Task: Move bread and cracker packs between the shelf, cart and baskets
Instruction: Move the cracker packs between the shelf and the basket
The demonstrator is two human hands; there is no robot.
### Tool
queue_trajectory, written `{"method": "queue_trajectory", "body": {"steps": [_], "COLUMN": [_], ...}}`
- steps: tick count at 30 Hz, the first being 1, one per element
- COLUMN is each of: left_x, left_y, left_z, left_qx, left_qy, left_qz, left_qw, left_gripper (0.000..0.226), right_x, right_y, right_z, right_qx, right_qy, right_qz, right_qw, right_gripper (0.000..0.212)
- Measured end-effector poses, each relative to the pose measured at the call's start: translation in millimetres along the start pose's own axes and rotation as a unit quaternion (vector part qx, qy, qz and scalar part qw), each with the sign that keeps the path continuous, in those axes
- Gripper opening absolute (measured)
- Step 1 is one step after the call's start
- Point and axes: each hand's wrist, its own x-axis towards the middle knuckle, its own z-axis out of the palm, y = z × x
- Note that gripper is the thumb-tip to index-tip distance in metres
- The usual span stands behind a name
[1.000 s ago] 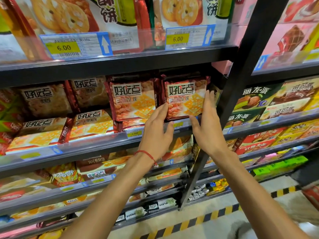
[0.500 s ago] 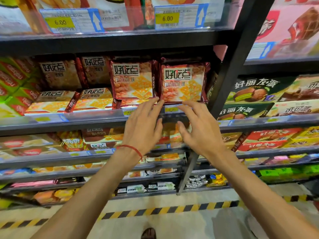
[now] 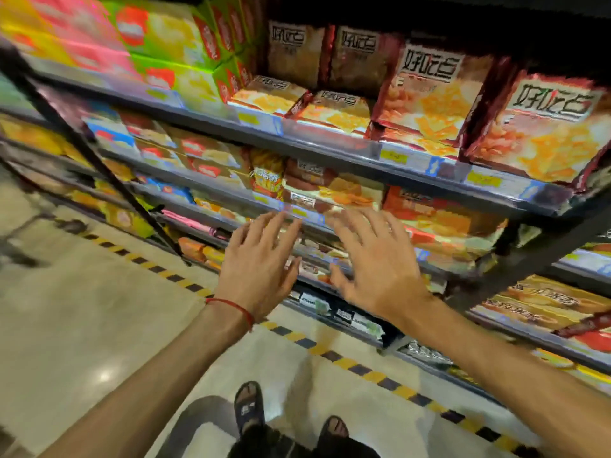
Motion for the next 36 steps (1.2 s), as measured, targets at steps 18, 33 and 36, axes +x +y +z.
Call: {"method": "queue_trajectory", "body": {"steps": [18,33,36], "left_x": [-270,-372,-375], "left_y": [-338,-627,-702], "left_z": [47,91,102], "left_qx": [0.013,0.021,0.031], "left_qy": [-0.101,-0.14,-0.146], "left_qz": [-0.331,-0.482,-0.506], "left_qw": [0.938,0.865,0.849], "left_gripper": [0.064,0.067,0.066], "right_x": [182,365,426], "right_y": [-420,-730,-792], "right_z": [73,128,146], "right_qx": [0.123,0.097,0.116], "right_qy": [0.009,-0.041,-0.034], "right_qz": [-0.31,-0.411,-0.433], "right_qw": [0.943,0.906,0.893], "right_gripper": [0.07,0.075,0.073]}}
